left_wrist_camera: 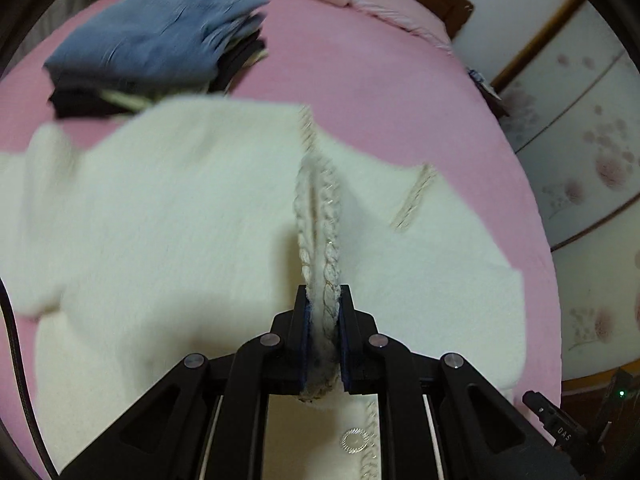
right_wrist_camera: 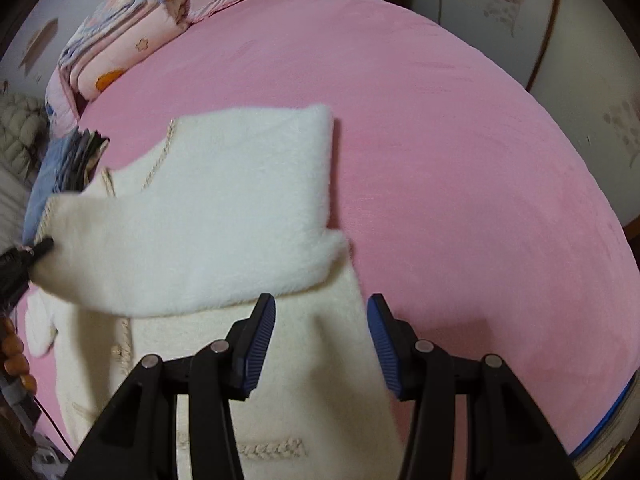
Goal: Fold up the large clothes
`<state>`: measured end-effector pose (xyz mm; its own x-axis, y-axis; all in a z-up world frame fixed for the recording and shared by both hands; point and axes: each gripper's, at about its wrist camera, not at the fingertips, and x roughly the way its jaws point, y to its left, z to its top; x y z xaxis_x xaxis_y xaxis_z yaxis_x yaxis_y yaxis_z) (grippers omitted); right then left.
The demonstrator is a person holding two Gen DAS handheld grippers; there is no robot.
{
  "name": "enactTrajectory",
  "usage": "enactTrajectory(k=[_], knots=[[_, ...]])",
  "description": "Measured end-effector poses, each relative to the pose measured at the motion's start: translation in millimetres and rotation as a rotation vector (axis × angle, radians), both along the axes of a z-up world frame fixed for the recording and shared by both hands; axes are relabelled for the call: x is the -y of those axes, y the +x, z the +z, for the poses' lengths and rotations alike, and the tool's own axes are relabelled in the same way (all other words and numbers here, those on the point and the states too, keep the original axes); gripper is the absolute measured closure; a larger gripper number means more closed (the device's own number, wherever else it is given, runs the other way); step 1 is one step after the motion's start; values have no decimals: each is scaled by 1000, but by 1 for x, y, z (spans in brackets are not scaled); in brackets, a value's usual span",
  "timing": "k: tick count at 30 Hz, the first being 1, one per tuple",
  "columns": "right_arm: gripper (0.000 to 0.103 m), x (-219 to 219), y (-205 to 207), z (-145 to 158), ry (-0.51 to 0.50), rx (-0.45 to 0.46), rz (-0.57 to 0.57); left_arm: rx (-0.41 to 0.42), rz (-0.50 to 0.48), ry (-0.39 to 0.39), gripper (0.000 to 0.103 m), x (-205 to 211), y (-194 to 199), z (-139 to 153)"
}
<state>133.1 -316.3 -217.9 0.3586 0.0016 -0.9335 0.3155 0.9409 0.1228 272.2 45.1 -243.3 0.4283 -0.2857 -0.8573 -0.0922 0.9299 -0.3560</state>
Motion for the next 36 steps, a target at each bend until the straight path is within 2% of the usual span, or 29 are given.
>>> enactTrajectory(k=[2, 6, 12, 15, 17, 19, 20, 21, 25, 27, 28, 30, 31, 32, 33, 35, 36], knots=[[55, -2, 6, -11, -15, -27, 34, 4, 12, -13, 93, 2, -1, -1], [55, -9, 11, -21, -57, -51, 101, 45, -13, -86, 93, 17, 8, 21], [55, -21, 18, -37, -121, -70, 166, 156, -60, -235, 93, 52, 29, 80], [55, -18, 26, -37, -135, -37, 137, 194, -62, -251, 93, 60, 33, 96], [55, -13, 31, -34, -143, -2, 104, 203, -50, -219, 93, 56, 32, 96], [58, -9, 33, -30, -178, 36, 76, 167, -14, -170, 93, 44, 31, 80], [63, -9, 34, -30, -198, 37, 73, 136, 10, -155, 93, 35, 29, 70], [69, -10, 34, -33, -207, 28, 79, 100, 42, -130, 93, 22, 27, 56], [71, -13, 30, -47, -234, -23, 109, -64, 120, 19, 93, -9, 19, -19], [71, -12, 29, -51, -227, -45, 119, -141, 112, 73, 91, -15, 15, -56], [71, -12, 29, -52, -225, -51, 121, -147, 96, 81, 90, -15, 13, -68], [70, -8, 26, -49, -202, -74, 128, -122, 65, 127, 87, -9, 12, -69], [70, -5, 25, -46, -184, -88, 131, -125, 48, 148, 84, -4, 15, -66], [68, -2, 23, -41, -165, -100, 135, -134, 29, 157, 74, 0, 17, -61], [68, -3, 24, -39, -151, -103, 138, -139, 20, 151, 57, 1, 19, -57], [68, 1, 24, -28, -115, -101, 143, -105, 25, 149, 39, 2, 18, -38], [68, 1, 24, -19, -95, -89, 148, -78, 31, 153, 38, 2, 14, -29]])
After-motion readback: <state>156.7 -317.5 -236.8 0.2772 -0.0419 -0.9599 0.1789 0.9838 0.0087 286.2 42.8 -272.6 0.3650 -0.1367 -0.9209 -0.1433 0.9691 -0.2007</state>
